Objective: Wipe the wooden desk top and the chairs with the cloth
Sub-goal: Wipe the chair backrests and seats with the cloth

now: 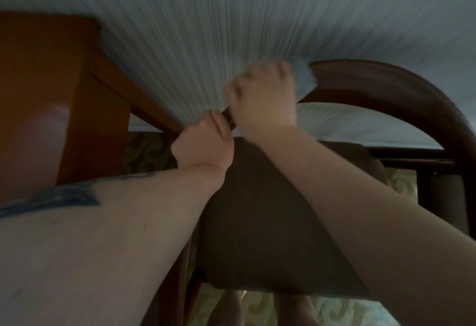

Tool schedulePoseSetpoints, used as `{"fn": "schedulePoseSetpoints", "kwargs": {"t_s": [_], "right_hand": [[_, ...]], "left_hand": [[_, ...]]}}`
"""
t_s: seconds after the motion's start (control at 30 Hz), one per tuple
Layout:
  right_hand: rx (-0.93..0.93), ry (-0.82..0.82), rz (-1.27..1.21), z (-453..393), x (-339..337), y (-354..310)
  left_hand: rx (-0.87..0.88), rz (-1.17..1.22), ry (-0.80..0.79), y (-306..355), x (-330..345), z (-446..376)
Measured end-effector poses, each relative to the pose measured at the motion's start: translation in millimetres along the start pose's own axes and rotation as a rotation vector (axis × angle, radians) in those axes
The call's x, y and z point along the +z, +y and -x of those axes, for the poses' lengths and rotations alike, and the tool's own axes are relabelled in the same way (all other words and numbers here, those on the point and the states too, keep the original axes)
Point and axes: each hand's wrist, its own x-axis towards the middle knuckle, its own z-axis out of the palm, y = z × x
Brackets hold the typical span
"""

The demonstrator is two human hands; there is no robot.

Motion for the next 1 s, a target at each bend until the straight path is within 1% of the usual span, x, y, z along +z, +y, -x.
{"fn": "schedulePoseSetpoints", "kwargs": {"t_s": [0.03, 0.07, 0.1, 0.13, 0.2, 0.23, 0.27, 0.3, 0.33, 0.4, 0.47, 0.5, 0.53, 0.6, 0.67, 0.73, 0.8, 0.93, 1.0], "right_hand": [[-0.142, -0.018, -0.035, 1.6, -0.7, -4.9], [-0.225, -0.032, -0.055, 0.6, -2.6, -0.9], [-0.226, -0.051, -0.048, -2.9, -4.9, 10.5], [-0.151, -0.053, -0.031, -8.0, -6.7, 24.3], [0.104, -0.007, 0.01, -16.6, -13.2, 44.2], [0.207, 0.001, 0.045, -19.6, -14.3, 43.2], [0.225, -0.013, 0.097, -21.9, -15.5, 34.3], [0.171, -0.05, 0.138, -22.3, -14.8, 20.6], [0.07, -0.1, 0.137, -20.5, -11.2, 5.0], [-0.156, -0.172, 0.049, -13.1, -8.5, -16.3], [-0.26, -0.227, -0.053, -14.3, -11.0, -8.9], [-0.261, -0.237, -0.079, -17.5, -13.7, 1.9], [-0.24, -0.221, -0.075, -19.9, -15.7, 14.1], [-0.138, -0.147, -0.021, -21.9, -18.7, 40.4], [0.03, -0.062, -0.01, -19.9, -22.6, 67.2], [0.196, -0.009, -0.076, -15.5, -26.2, 86.8], [0.285, -0.001, -0.085, -13.3, -28.3, 92.9], [0.337, -0.073, 0.029, -15.2, -30.5, 70.9], [0.212, -0.154, 0.04, -18.4, -28.2, 51.4]], "left_hand": [[0.001, -0.014, -0.016, 0.3, -0.3, -0.3], [0.01, -0.017, -0.018, 0.6, -1.9, -0.1], [0.017, -0.015, -0.013, 1.0, -2.9, 0.1], [0.014, -0.006, -0.011, 1.8, -4.2, 0.1], [-0.002, 0.031, -0.003, 2.1, -4.0, -0.2], [-0.007, 0.035, 0.008, 0.9, -2.5, -0.3], [-0.004, 0.027, 0.013, 0.5, -1.8, -0.2], [0.006, 0.008, 0.002, -0.1, -0.8, 0.2], [0.011, -0.021, -0.016, -0.1, -1.0, 0.5], [-0.012, -0.061, -0.049, 1.5, -2.2, 0.5], [-0.022, -0.057, -0.052, 1.9, -3.4, 0.6], [-0.006, -0.056, -0.04, 2.4, -3.3, 0.3], [0.005, -0.048, -0.025, 3.3, -3.5, -0.3], [-0.011, 0.006, 0.006, 3.9, -3.7, 0.0], [-0.025, 0.028, 0.025, 4.7, -2.9, 0.4], [-0.02, 0.025, 0.019, 5.5, -3.1, 1.3], [0.037, 0.035, 0.018, 5.4, -3.8, 1.2], [0.29, 0.053, 0.034, 0.7, -5.7, 4.1], [0.343, 0.061, 0.007, 6.3, -7.2, -1.5]]}}
